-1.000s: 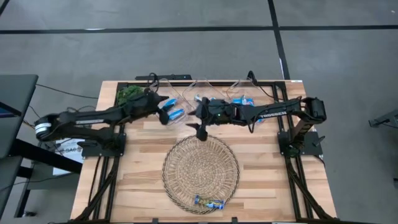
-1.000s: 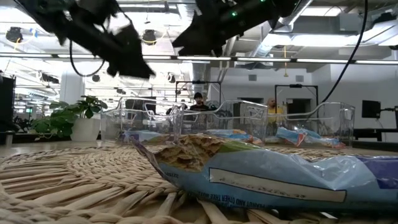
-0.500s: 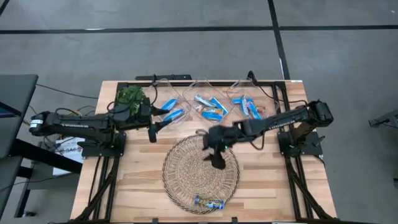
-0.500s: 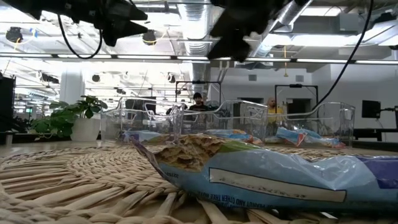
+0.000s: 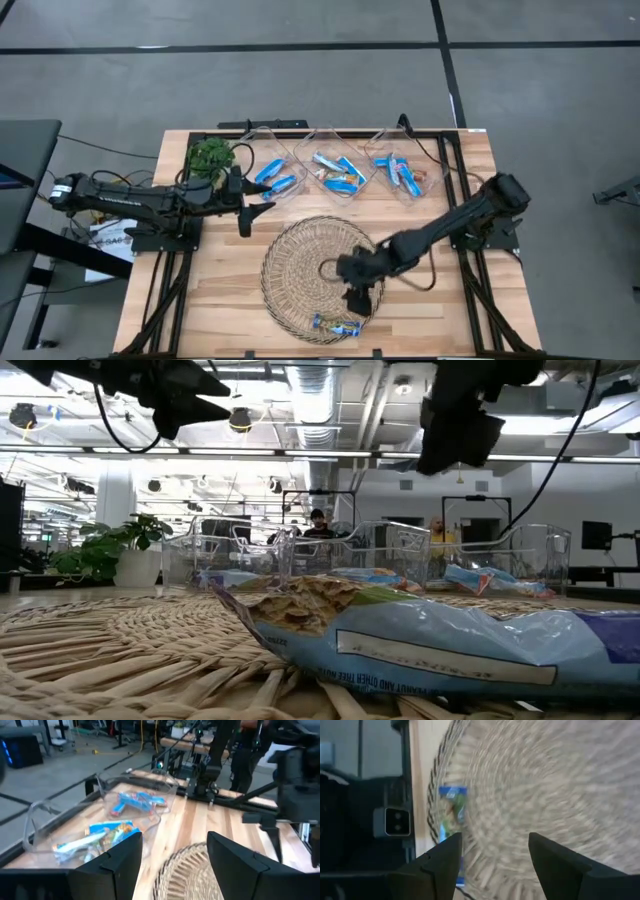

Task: Pick and place Granola Bars by type
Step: Put the blue granola bar into the left transparent bin

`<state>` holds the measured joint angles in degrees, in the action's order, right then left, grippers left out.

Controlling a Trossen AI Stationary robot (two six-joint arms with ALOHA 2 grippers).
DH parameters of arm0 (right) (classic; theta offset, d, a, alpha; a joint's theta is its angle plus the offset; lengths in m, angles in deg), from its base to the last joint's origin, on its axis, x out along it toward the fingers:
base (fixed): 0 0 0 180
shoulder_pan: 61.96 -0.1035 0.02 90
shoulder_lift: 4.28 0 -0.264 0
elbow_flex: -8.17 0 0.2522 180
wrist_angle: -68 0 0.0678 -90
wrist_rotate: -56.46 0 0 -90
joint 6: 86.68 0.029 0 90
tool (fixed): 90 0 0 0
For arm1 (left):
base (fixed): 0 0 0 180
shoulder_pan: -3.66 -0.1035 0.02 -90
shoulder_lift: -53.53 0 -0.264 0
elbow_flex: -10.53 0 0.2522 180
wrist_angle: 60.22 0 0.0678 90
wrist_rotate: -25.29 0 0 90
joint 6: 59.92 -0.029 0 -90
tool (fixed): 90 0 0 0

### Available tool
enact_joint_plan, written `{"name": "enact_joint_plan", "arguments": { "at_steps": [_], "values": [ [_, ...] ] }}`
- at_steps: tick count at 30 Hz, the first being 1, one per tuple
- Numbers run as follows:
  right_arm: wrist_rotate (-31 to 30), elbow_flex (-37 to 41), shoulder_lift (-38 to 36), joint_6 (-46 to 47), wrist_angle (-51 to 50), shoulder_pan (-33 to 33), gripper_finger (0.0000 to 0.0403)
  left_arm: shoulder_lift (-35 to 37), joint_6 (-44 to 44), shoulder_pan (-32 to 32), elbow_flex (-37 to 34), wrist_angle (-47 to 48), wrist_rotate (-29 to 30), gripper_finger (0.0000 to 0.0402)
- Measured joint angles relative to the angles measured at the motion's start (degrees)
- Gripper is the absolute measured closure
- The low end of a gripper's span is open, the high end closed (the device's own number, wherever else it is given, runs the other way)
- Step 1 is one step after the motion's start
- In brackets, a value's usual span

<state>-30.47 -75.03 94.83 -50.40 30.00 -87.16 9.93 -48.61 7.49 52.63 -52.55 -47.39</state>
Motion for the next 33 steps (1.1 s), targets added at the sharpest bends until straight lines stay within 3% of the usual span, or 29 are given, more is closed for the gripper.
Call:
{"name": "enact_joint_plan", "arguments": {
  "at_steps": [8,16,27,33],
  "values": [
    [1.29,-14.09,13.22,-0.48,-11.71,-5.39,0.0182,0.02,3.04,1.23,0.0,3.56,0.12,0.0185],
    [1.36,-24.88,20.62,1.48,-17.68,-8.29,0.0182,0.09,4.46,2.53,0.0,6.73,1.53,0.0185],
    [3.02,-31.19,28.39,2.68,-21.92,-8.43,0.0182,0.09,5.03,3.96,0.0,6.86,1.78,0.0185],
    [2.99,-31.66,28.83,4.25,-21.87,-8.48,0.0182,0.1,5.51,4.0,0.0,7.67,2.07,0.0185]
  ]
}}
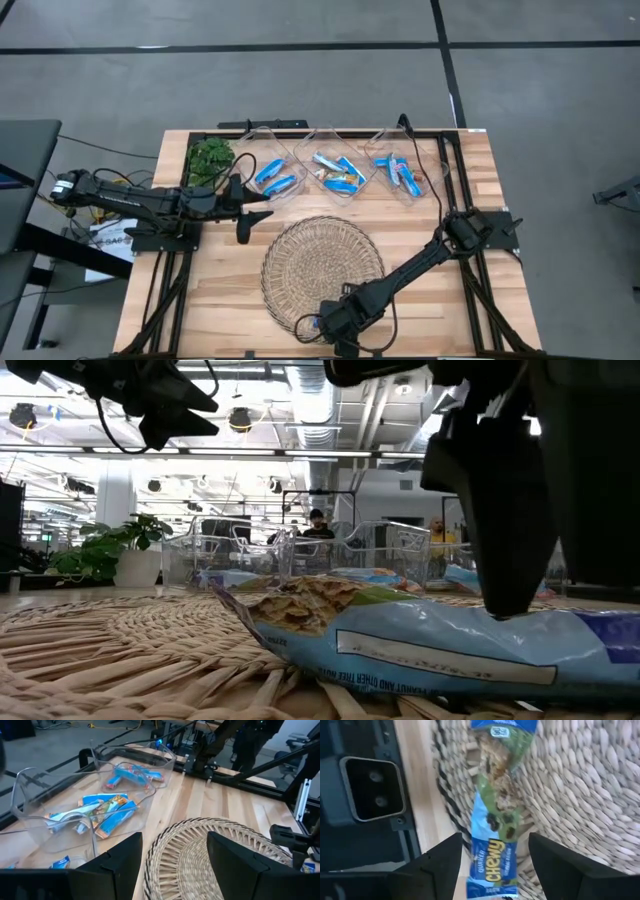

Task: Pick and place Granola Bars by type
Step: Put the blue granola bar into the left transparent bin

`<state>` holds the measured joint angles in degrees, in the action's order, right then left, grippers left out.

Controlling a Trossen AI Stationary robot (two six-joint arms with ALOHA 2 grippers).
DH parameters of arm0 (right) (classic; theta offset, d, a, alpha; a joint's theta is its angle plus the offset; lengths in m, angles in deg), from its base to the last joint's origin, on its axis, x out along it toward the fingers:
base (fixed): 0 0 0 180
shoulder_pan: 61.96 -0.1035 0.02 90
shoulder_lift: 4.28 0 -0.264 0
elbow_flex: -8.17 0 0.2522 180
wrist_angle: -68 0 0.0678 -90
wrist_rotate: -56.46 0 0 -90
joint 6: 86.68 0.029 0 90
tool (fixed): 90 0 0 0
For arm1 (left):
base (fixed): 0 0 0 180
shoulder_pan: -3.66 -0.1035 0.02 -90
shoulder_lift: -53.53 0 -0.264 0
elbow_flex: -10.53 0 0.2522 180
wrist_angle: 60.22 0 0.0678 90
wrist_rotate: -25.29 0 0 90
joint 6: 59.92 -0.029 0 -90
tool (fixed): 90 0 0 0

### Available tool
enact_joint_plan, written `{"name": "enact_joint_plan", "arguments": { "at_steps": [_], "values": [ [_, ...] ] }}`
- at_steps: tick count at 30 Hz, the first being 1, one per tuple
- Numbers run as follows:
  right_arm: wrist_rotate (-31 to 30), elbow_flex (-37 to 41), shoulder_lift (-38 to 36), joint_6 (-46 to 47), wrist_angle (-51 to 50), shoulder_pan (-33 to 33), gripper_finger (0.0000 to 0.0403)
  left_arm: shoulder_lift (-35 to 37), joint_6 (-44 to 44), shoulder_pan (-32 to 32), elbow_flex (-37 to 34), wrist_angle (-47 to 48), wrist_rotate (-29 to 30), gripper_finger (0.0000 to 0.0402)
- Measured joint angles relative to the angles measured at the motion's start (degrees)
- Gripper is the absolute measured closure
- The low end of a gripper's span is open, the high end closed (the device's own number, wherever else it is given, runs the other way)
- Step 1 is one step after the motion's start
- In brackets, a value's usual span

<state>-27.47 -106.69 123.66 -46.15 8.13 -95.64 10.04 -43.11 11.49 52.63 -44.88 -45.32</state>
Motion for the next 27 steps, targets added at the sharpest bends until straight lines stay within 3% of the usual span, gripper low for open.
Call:
{"name": "enact_joint_plan", "arguments": {
  "at_steps": [21,27],
  "values": [
    [0.09,0.02,1.48,1.05,-0.6,0.05,0.0182,0.01,0.07,-0.02,0.0,0.48,0.51,0.0185],
    [3.95,-0.23,3.83,1.04,1.24,0.46,0.0182,0.03,0.09,-0.02,0.0,0.68,0.53,0.0185]
  ]
}}
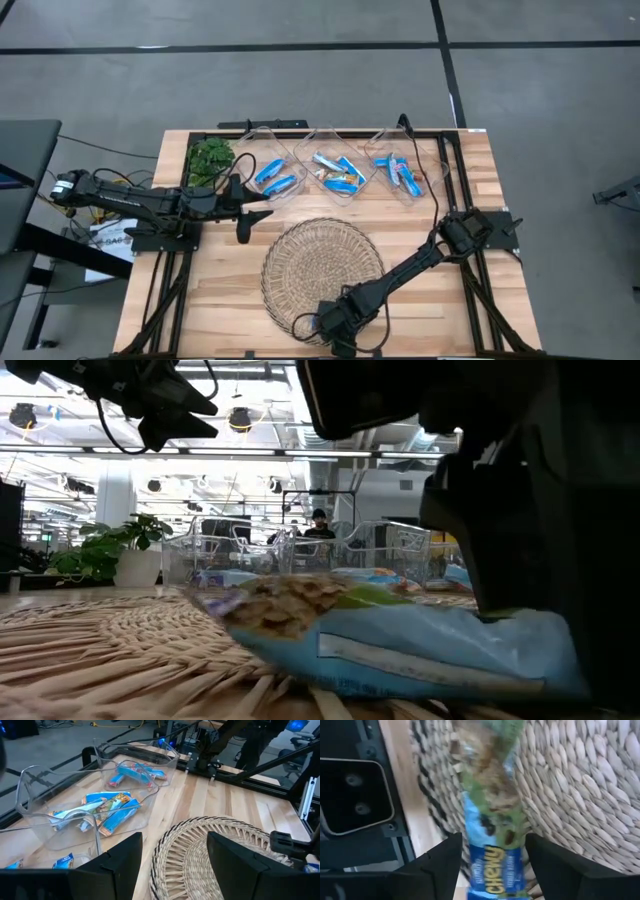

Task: Pick and place Granola Bars by type
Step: Put the blue granola bar into the left transparent bin

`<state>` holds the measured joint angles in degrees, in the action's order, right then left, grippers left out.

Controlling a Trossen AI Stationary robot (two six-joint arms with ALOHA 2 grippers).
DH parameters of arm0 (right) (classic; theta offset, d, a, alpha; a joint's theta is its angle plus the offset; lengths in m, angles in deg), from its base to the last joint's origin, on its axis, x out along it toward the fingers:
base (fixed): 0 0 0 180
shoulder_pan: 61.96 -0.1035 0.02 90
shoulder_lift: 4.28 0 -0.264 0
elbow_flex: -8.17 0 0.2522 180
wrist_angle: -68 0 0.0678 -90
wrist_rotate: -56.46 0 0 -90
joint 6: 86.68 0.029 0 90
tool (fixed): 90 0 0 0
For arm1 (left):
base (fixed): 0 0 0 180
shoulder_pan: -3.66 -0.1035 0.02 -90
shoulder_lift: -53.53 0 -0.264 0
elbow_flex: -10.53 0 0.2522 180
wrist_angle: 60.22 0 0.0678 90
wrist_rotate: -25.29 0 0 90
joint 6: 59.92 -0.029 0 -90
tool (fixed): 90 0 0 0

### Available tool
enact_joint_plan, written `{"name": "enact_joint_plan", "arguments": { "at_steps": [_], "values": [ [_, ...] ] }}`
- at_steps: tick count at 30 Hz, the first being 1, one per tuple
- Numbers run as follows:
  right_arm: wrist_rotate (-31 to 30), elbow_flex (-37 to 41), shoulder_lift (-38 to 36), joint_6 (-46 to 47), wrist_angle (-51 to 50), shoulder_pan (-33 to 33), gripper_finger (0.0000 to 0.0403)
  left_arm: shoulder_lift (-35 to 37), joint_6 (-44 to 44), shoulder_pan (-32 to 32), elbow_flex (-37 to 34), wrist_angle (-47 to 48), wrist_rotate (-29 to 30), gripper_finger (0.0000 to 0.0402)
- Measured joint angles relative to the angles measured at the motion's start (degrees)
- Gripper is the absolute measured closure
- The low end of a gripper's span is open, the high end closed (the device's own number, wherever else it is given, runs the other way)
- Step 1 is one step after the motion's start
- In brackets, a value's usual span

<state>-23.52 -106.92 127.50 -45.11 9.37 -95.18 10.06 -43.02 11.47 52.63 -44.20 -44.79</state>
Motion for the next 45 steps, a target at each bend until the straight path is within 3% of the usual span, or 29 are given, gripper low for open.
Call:
{"name": "enact_joint_plan", "arguments": {
  "at_steps": [5,17,34,45],
  "values": [
    [-0.88,0.08,0.04,-0.05,-0.12,-0.02,0.0199,0.0,0.02,0.0,0.0,0.16,0.0,0.0185],
    [-1.39,-0.07,-0.17,-1.03,-0.88,0.02,0.0322,0.0,0.04,0.0,0.0,0.11,0.0,0.0185],
    [-12.68,-7.32,0.32,-6.61,-6.79,3.53,0.0328,0.0,0.06,-0.02,0.0,0.05,0.0,0.0185],
    [-23.67,-11.52,-2.19,-20.03,-6.55,10.37,0.0328,0.36,0.42,-0.02,0.0,2.64,-0.02,0.0185]
  ]
}}
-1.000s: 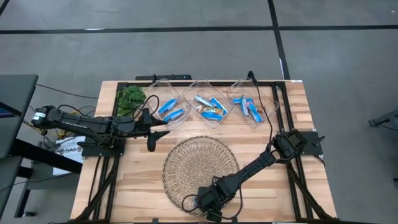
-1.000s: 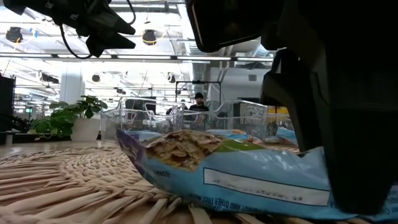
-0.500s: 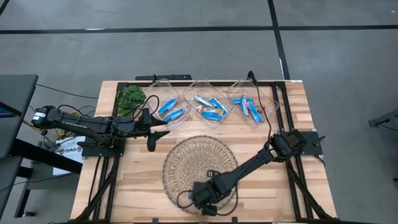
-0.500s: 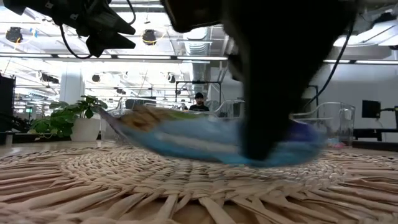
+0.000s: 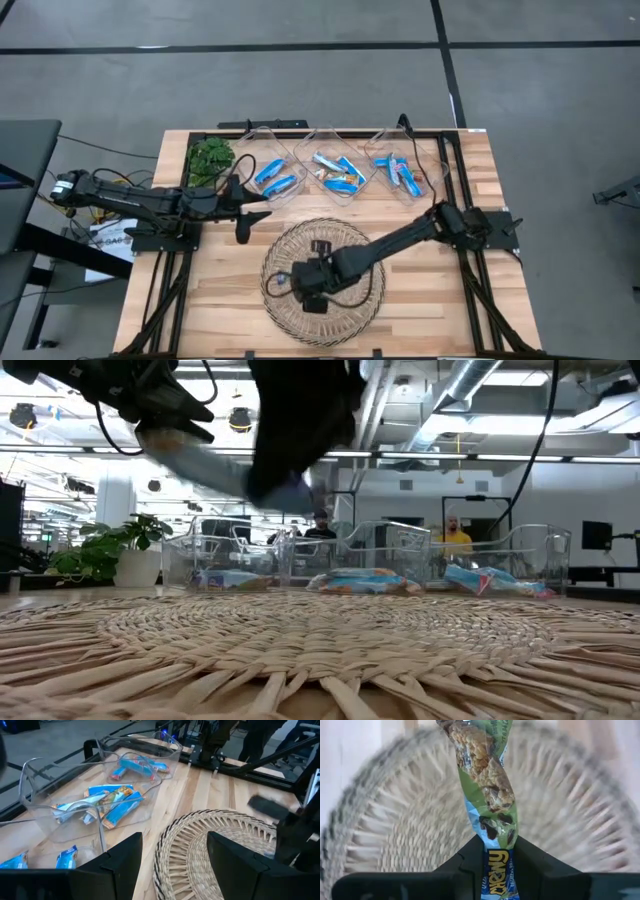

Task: Pick and place Granola Bars by type
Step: Put the blue granola bar into the left transparent bin

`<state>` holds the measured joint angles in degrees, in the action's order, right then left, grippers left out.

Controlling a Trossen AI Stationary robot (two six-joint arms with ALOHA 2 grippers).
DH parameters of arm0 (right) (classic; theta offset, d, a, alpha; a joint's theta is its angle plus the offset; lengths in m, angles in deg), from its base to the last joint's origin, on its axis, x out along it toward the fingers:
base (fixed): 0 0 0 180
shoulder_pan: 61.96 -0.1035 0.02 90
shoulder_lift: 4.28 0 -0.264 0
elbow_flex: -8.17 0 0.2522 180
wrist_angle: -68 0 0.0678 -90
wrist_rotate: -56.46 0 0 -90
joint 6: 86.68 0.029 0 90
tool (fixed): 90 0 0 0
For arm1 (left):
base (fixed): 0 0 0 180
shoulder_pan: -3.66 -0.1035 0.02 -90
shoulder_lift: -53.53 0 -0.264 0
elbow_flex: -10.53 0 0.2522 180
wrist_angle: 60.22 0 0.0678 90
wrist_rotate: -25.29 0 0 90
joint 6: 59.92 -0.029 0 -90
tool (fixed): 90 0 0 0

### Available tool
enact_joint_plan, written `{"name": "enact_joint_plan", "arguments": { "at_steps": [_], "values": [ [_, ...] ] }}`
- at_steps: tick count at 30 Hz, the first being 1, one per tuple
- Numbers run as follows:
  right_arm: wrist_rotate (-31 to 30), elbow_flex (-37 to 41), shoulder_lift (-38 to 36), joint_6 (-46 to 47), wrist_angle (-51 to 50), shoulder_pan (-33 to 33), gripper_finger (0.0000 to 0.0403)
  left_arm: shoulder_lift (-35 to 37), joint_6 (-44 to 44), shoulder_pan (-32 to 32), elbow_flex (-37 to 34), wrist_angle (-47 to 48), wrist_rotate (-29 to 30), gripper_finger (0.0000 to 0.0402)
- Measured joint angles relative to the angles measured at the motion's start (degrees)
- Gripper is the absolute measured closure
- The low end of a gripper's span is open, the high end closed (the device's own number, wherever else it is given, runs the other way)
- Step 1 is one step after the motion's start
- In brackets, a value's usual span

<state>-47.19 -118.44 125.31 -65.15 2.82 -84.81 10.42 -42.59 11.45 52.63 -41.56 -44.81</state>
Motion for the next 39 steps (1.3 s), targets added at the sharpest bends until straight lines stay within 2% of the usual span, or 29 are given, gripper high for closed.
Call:
{"name": "enact_joint_plan", "arguments": {
  "at_steps": [9,16,22,28,39],
  "values": [
    [-4.99,0.06,-8.34,-9.72,-3.45,5.85,0.0328,2.43,-1.51,0.0,-0.01,1.46,0.07,0.0185],
    [-4.4,0.08,-15.38,-14.54,-2.32,13.03,0.0328,5.86,-5.47,0.0,-0.02,-0.29,0.45,0.0185],
    [1.95,0.08,-19.86,-16.41,1.93,18.63,0.0328,7.91,-14.3,0.04,-0.02,-8.0,2.45,0.0185],
    [9.26,0.03,-21.62,-20.13,9.35,21.93,0.0328,6.78,-22.05,0.07,-0.02,-18.57,0.92,0.0185],
    [11.36,0.04,-21.6,-24.8,17.25,23.38,0.0328,3.81,-23.79,-1.38,-0.04,-28.95,-0.87,0.0185]
  ]
}}
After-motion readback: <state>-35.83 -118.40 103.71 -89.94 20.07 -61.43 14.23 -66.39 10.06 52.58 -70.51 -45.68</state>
